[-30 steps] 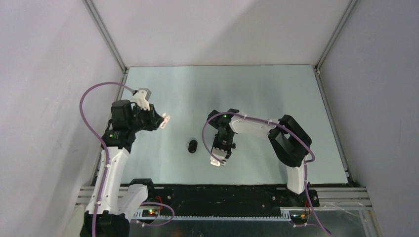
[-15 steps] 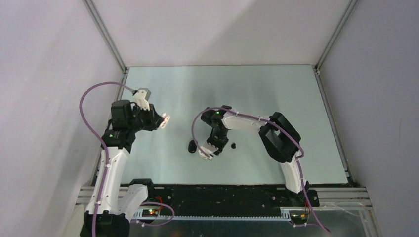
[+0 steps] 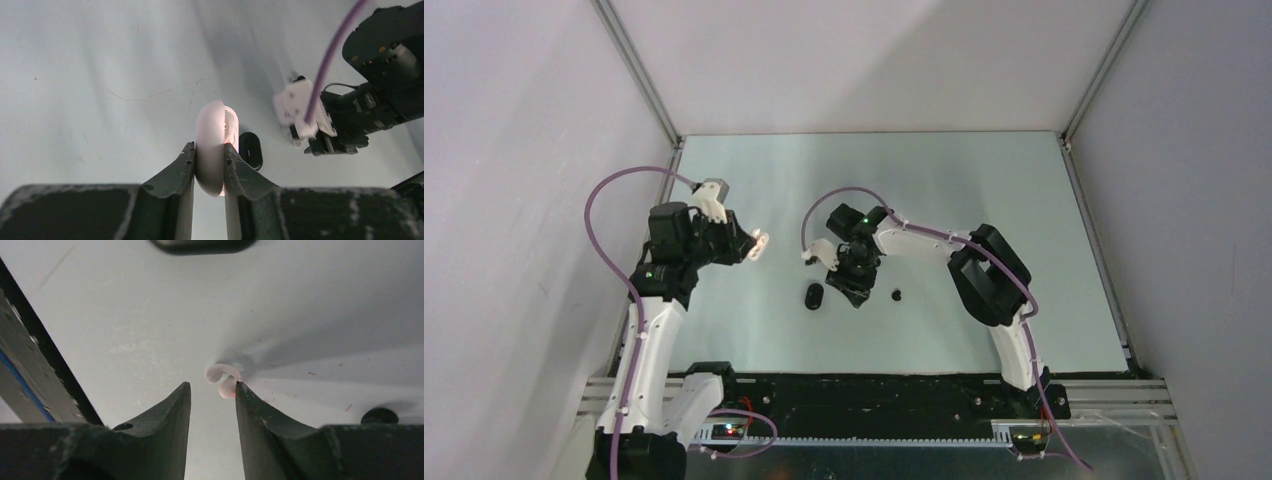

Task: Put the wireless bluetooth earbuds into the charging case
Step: Adjust the left earbud at the center of the board.

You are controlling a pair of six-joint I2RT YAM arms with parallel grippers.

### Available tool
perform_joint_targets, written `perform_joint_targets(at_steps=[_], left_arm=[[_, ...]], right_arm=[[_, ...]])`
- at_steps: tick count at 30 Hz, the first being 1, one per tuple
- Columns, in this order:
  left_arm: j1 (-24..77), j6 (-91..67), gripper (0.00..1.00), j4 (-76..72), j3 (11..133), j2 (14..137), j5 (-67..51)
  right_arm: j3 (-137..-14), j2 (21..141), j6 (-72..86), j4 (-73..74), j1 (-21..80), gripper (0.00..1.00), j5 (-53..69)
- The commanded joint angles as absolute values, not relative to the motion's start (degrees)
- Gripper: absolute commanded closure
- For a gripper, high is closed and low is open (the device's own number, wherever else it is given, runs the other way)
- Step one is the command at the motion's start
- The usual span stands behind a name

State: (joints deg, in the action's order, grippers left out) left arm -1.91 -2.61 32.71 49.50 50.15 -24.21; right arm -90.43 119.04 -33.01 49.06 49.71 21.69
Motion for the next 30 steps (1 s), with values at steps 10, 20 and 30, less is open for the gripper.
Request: perform_joint_targets(at_steps=[10, 20, 30], left_arm=[[-2.3, -3.3, 1.00, 30.8, 50.7, 49.6, -24.8], [-2.3, -3.2, 1.00, 30.8, 50.6, 49.1, -24.7], [-2.5, -3.3, 1.00, 30.8, 50.6, 49.1, -24.7]], right_arm=[[-94.4, 114.9, -23.1, 48.5, 45.2, 0.56, 29.5], [-92.7, 117.2, -32.9, 45.5, 45.4, 0.67, 27.4], [-93.4, 120.9, -31.4, 45.9, 44.6, 0.77, 26.5]])
